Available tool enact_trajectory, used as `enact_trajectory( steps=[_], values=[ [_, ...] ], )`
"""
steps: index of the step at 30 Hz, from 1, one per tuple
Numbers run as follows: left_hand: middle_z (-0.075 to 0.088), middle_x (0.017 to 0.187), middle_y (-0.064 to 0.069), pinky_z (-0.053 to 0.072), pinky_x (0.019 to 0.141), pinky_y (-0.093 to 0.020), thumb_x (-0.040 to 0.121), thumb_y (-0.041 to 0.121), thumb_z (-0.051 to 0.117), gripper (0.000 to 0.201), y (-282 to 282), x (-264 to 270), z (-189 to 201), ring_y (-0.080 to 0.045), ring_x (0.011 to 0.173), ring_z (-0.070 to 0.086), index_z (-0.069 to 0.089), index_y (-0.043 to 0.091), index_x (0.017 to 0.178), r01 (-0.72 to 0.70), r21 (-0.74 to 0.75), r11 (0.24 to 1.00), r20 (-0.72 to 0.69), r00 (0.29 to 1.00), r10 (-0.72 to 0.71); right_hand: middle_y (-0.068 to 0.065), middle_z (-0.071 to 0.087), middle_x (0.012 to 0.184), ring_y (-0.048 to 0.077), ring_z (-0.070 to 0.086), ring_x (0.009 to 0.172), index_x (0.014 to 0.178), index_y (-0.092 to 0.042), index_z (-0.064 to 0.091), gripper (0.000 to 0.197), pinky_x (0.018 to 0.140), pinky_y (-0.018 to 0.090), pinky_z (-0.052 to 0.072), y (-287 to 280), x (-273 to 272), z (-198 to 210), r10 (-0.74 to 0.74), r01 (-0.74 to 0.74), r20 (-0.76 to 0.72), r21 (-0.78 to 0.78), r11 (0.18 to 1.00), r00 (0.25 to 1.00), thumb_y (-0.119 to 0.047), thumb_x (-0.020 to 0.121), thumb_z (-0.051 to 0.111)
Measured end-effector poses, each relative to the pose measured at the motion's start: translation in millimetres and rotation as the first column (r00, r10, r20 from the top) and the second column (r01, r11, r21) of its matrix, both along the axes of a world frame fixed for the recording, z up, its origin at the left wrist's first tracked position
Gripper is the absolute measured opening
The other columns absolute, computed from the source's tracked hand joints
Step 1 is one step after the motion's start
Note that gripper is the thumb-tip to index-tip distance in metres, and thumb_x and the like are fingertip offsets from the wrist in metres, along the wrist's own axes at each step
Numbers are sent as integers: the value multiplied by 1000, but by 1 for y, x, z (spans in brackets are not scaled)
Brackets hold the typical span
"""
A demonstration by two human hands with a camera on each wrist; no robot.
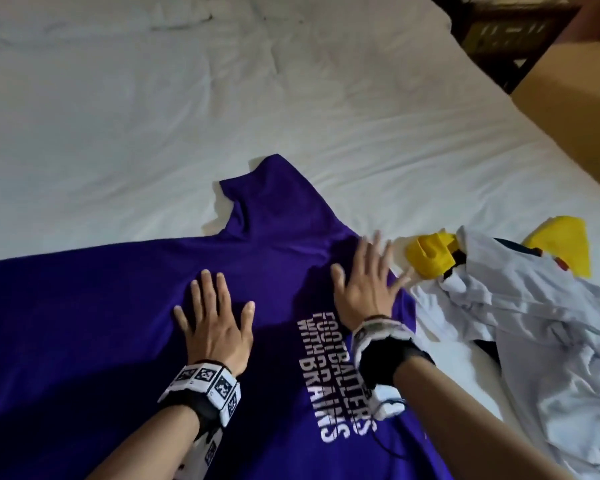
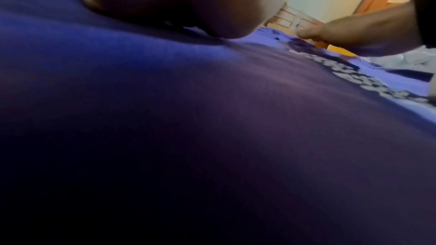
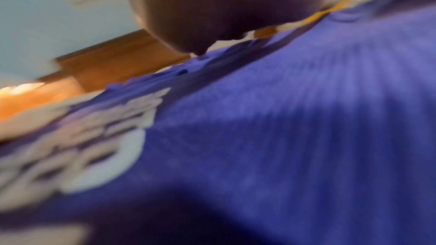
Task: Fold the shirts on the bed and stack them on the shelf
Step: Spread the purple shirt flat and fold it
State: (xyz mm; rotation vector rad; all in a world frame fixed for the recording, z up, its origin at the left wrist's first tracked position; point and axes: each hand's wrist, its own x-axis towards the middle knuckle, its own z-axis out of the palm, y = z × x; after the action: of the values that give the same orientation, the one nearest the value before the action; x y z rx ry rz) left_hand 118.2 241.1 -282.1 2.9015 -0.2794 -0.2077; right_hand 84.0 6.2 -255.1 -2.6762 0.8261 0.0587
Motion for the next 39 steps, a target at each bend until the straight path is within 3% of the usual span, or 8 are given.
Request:
enact_trajectory(
  steps=[3, 8, 12, 15, 19, 26, 32, 39],
  values=[
    [13, 162, -7, 12, 115, -57, 94, 58, 15, 74, -19, 25, -1, -27, 149, 15, 19, 14, 154, 109, -10, 994, 16, 994, -109, -12, -6, 162, 13, -10, 149, 155, -30, 9, 65, 114, 65, -7, 12, 13, -8, 528, -527, 18, -53, 848, 849, -55, 96, 18],
    [19, 160, -11, 14, 115, -55, 96, 60, 19, 76, -40, 82, 25, -28, 147, 14, 26, 8, 151, -238, -38, 971, -121, 965, 232, 4, 0, 162, 32, -3, 148, 153, -18, 12, 68, 112, 65, 1, -28, 71, -4, -95, 89, -165, -46, 995, 982, -56, 98, 25],
    [57, 122, -14, 34, 99, -50, 94, 56, 38, 56, -69, 151, 54, -35, 118, 47, 63, 9, 110, -299, -68, 952, -98, 951, 292, 9, 41, 143, 33, 35, 129, 138, -12, 39, 57, 98, 50, 33, -32, 135, 28, -3, 4, -21, 13, 1000, 1000, -49, 95, 39],
    [68, 102, -16, 49, 86, -39, 88, 47, 54, 43, -73, 201, 58, -34, 92, 62, 64, 5, 83, -425, -245, 871, -350, 877, 330, 5, 57, 131, 30, 47, 124, 135, -18, 47, 55, 101, 45, 38, -31, 184, 39, 22, -19, -12, 209, 978, 1000, -53, 92, 48],
    [61, 123, -18, 46, 84, -32, 84, 31, 72, 51, -66, 245, 61, -33, 112, 60, 59, -4, 119, -503, -310, 807, -563, 781, 270, 10, 62, 125, 31, 57, 116, 130, -11, 54, 60, 96, 33, 44, -30, 229, 40, -4, 30, -70, 372, 928, 998, -48, 85, 65],
    [73, 88, -12, 59, 80, -48, 77, 24, 81, 14, -46, 263, 41, -31, 82, 72, 68, 18, 78, -657, -541, 525, -634, 729, 258, 11, 62, 94, 31, 60, 97, 97, -13, 63, 17, 69, 26, 37, -54, 249, 36, -90, 89, -20, 431, 898, 996, -28, 92, 56],
    [73, 82, -13, 60, 65, -38, 81, 8, 73, 9, -46, 259, 39, -29, 71, 71, 73, 14, 74, -675, -587, 447, -651, 722, 234, 5, 60, 102, 23, 56, 93, 110, -13, 63, 42, 79, 28, 44, -50, 252, 32, -129, 137, -50, 474, 870, 990, -42, 81, 70],
    [73, 88, -14, 57, 57, -33, 80, 5, 75, 18, -46, 276, 30, -26, 70, 71, 68, 19, 71, -629, -646, 432, -610, 766, 202, 0, 65, 95, 20, 60, 84, 107, -19, 64, 24, 62, 20, 43, -57, 249, 28, -196, 114, 124, 481, 869, 973, -10, 86, 57]
  ],
)
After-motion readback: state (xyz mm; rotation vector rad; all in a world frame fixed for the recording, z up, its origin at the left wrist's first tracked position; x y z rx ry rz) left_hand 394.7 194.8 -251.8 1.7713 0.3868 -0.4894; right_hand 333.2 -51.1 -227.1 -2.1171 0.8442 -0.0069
